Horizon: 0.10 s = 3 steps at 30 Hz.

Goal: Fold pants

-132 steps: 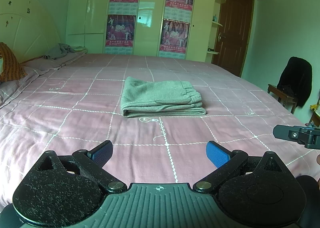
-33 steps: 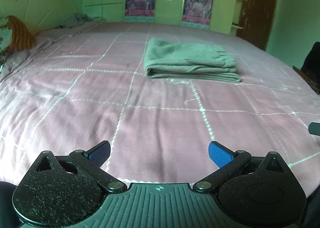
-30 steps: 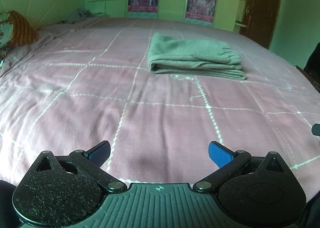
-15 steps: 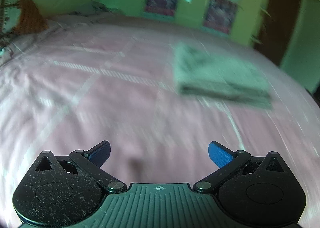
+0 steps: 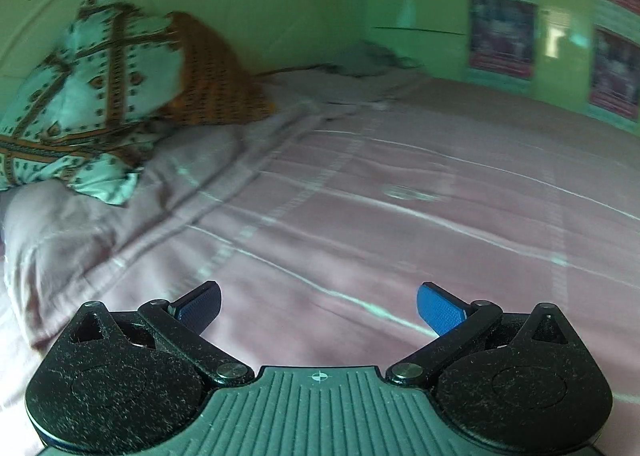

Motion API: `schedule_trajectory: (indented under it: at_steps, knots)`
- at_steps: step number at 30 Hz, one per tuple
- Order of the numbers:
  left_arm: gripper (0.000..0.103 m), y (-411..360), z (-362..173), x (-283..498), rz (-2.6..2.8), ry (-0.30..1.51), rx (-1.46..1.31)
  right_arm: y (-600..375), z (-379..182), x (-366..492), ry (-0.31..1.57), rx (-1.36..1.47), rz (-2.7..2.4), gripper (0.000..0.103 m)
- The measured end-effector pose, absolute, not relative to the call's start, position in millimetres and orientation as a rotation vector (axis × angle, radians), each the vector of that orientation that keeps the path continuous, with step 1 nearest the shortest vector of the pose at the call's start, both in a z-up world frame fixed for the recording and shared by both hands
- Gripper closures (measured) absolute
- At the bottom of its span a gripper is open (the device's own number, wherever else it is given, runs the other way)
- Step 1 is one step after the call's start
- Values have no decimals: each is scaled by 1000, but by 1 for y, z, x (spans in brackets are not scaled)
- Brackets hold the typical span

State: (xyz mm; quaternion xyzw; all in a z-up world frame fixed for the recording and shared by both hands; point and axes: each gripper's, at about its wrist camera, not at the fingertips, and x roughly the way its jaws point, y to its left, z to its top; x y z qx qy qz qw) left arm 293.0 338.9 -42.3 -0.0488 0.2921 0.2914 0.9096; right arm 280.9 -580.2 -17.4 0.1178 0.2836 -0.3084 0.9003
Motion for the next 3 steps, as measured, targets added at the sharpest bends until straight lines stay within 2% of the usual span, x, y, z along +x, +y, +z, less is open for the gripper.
schedule_trajectory:
  at_steps: [3]
  knots:
    - [0, 370, -49, 304, 618, 618, -90, -604, -23, 289, 563, 274, -666, 0]
